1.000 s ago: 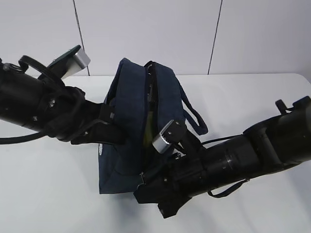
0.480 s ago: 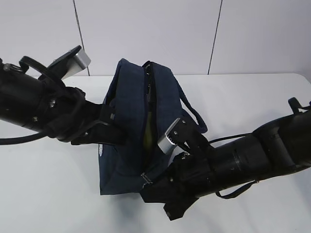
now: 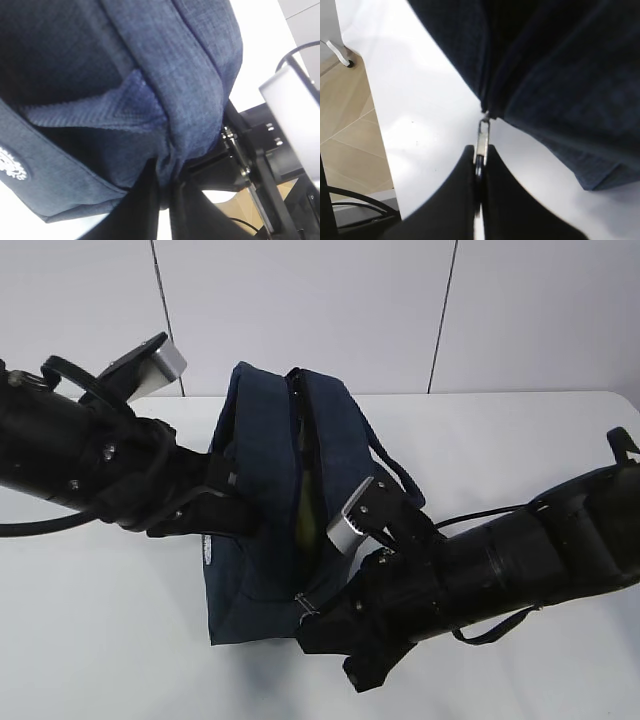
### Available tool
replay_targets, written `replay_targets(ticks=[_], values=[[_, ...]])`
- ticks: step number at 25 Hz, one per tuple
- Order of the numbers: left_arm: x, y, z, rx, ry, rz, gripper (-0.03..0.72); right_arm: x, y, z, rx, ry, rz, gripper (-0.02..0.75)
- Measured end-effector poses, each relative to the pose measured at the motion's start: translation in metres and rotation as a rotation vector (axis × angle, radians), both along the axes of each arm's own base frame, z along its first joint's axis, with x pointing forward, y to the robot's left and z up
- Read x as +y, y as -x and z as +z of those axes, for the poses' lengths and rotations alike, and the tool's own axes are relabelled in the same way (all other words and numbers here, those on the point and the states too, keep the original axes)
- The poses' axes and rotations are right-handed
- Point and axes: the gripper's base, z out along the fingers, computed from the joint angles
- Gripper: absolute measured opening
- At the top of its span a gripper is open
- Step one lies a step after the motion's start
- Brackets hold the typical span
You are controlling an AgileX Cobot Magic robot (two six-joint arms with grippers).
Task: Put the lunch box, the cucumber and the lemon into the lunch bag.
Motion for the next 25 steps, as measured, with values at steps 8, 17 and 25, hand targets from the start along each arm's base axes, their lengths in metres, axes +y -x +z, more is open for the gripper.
replay_targets(ticks=[8,17,25], values=[[0.0,0.0,0.0,0.001,-0.001,0.0,0.003,-0.002,0.002,0.001,0.04,0.03,-0.01,-0.013],[0.0,0.0,0.0,0.001,-0.001,0.0,0.003,-0.006,0.005,0.005,0.05,0.076,-0.021,-0.013],[0.0,0.0,-0.001,-0.001,-0.004,0.0,0.003,-0.009,0.007,0.013,0.043,0.077,-0.044,-0.013]])
